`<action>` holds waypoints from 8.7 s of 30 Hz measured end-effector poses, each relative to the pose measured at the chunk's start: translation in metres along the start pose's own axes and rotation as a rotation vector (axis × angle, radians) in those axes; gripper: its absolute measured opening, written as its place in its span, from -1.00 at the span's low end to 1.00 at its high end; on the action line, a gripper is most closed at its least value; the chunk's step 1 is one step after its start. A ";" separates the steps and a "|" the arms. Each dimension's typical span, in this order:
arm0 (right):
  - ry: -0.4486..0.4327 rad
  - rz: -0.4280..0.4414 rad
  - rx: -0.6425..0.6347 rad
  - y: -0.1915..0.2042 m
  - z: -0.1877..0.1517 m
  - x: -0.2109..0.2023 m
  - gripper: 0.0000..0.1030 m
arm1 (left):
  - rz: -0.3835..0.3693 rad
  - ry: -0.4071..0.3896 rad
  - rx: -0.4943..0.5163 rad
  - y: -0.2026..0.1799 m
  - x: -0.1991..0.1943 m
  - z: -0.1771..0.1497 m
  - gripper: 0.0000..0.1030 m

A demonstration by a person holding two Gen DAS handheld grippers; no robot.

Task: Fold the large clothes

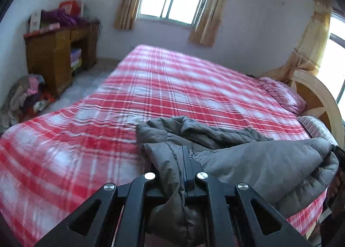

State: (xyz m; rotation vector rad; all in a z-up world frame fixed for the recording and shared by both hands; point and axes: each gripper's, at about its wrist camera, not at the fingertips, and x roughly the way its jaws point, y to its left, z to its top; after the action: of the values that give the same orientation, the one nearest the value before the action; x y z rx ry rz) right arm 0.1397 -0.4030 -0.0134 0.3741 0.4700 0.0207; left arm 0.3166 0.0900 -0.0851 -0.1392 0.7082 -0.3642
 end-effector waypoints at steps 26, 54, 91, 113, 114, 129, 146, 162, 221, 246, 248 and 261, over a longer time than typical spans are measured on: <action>0.232 -0.278 0.065 -0.072 -0.010 0.211 0.09 | 0.283 -0.015 -0.135 0.057 0.089 0.047 0.64; 0.247 -0.234 -0.177 0.035 -0.056 0.267 0.61 | 0.611 0.045 0.051 -0.061 0.212 -0.009 0.95; 0.369 -0.345 -0.231 0.034 -0.075 0.294 0.70 | 0.583 0.159 -0.001 -0.043 0.243 -0.012 0.98; 0.376 -0.374 -0.252 0.038 -0.075 0.299 0.73 | 0.584 0.159 -0.001 -0.043 0.243 -0.013 0.98; 0.377 -0.376 -0.254 0.039 -0.075 0.299 0.73 | 0.586 0.160 0.001 -0.043 0.243 -0.013 0.98; 0.245 -0.323 -0.266 0.109 -0.039 0.259 0.77 | 0.565 0.065 0.078 -0.042 0.161 0.012 0.98; 0.384 -0.330 -0.277 0.110 -0.086 0.331 0.91 | 0.469 0.126 -0.096 0.002 0.206 -0.018 0.98; 0.419 -0.289 -0.304 0.123 -0.076 0.289 0.83 | 0.490 0.070 -0.056 -0.012 0.100 -0.046 0.98; 0.310 -0.106 -0.606 0.198 -0.211 0.158 0.98 | 0.107 -0.101 -0.134 -0.016 -0.048 -0.073 -0.90; 0.176 -0.395 0.039 -0.117 -0.132 0.045 1.00 | 0.152 0.003 0.866 -0.356 0.135 -0.155 -0.89; 0.168 -0.385 0.066 -0.126 -0.130 0.043 1.00 | 0.186 -0.018 0.898 -0.361 0.136 -0.161 -0.84; 0.164 -0.415 0.035 -0.124 -0.122 0.042 1.00 | 0.165 -0.234 0.843 -0.370 0.018 -0.129 0.86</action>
State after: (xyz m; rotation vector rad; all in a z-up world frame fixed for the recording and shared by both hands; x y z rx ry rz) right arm 0.1146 -0.4716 -0.1760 0.3045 0.7040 -0.3617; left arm 0.1412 -0.2604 -0.1017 0.6625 0.2889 -0.4519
